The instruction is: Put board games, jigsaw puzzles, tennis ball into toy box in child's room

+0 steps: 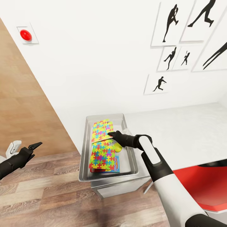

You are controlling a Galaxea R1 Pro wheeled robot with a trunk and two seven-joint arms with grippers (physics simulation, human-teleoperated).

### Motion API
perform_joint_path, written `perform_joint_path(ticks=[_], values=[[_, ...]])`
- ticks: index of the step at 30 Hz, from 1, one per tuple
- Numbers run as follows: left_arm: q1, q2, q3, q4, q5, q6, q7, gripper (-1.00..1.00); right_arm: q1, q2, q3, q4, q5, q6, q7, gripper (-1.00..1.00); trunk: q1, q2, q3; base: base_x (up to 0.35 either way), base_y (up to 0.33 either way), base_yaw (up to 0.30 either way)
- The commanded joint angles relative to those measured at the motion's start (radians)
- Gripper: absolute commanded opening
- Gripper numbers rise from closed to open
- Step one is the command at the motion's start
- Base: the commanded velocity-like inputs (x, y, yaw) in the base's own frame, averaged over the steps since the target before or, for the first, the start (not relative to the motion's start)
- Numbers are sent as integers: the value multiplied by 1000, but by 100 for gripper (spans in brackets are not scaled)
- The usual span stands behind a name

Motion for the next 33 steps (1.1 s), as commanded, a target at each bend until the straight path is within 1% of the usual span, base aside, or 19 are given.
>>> perform_joint_path(ticks=[1, 33], values=[[-1, 0, 1, -1, 10, 5, 9, 100, -1, 0, 0, -1, -10, 1, -11, -100, 1, -2, -2, 0, 0, 0], [-1, 0, 1, -1, 9, 5, 10, 100, 0, -1, -2, 1, -11, -1, -9, -100, 1, -2, -47, 0, 0, 0]])
